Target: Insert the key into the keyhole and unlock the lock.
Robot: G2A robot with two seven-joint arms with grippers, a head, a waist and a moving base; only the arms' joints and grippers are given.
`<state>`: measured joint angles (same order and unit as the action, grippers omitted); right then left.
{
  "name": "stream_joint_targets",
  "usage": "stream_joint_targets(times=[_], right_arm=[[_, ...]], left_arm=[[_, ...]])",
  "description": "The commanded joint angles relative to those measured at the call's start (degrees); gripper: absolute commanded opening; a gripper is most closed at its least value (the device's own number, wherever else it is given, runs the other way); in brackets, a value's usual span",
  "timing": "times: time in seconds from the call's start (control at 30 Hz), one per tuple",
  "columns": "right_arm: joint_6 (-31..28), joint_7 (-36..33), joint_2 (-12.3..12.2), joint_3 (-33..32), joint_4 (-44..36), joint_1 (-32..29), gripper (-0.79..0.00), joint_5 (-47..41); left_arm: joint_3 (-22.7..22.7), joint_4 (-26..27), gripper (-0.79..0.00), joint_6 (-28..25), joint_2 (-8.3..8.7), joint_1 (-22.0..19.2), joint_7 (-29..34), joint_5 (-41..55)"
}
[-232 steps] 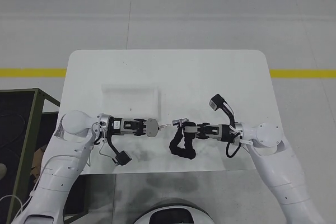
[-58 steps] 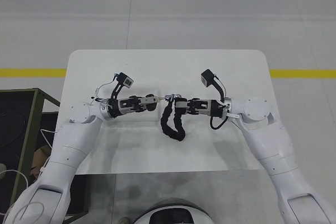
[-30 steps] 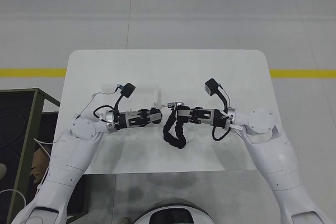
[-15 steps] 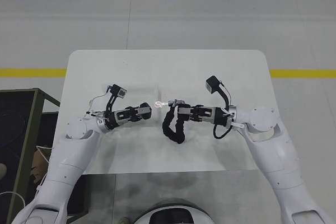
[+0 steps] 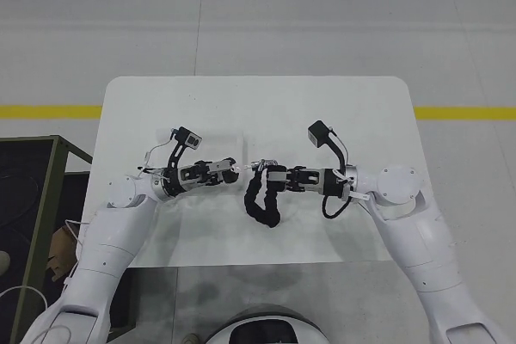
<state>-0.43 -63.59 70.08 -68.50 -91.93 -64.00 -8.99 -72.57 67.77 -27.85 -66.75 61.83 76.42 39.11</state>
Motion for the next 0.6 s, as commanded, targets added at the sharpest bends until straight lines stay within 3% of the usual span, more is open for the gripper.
stream_joint_targets(times=[0.0,0.03,0.23,0.4,0.57], right_arm=[[0.0,-0.1,0.0,0.1,-0.1,-0.1,-0.785,0.1],[0.0,-0.2,0.1,0.1,0.0,-0.1,-0.785,0.1],[0.3,-0.5,0.1,0.0,0.3,-0.1,-0.785,0.4],[0.4,-0.6,0.1,-0.5,0.4,0.0,-0.785,0.3],[0.3,-0.8,0.1,-1.0,0.6,0.0,-0.785,0.6]], left_arm=[[0.1,0.0,-0.650,0.1,-0.25,-0.1,0.1,0.0],[0.1,0.0,-0.785,0.1,-0.36,-0.1,0.1,-0.2],[0.0,2.7,-0.785,-0.7,-0.63,0.1,-0.7,-4.1],[-0.3,7.7,-0.785,-6.5,-0.15,1.6,-6.4,-14.0],[0.1,9.5,-0.785,-13.7,0.54,2.8,-13.7,-23.4]])
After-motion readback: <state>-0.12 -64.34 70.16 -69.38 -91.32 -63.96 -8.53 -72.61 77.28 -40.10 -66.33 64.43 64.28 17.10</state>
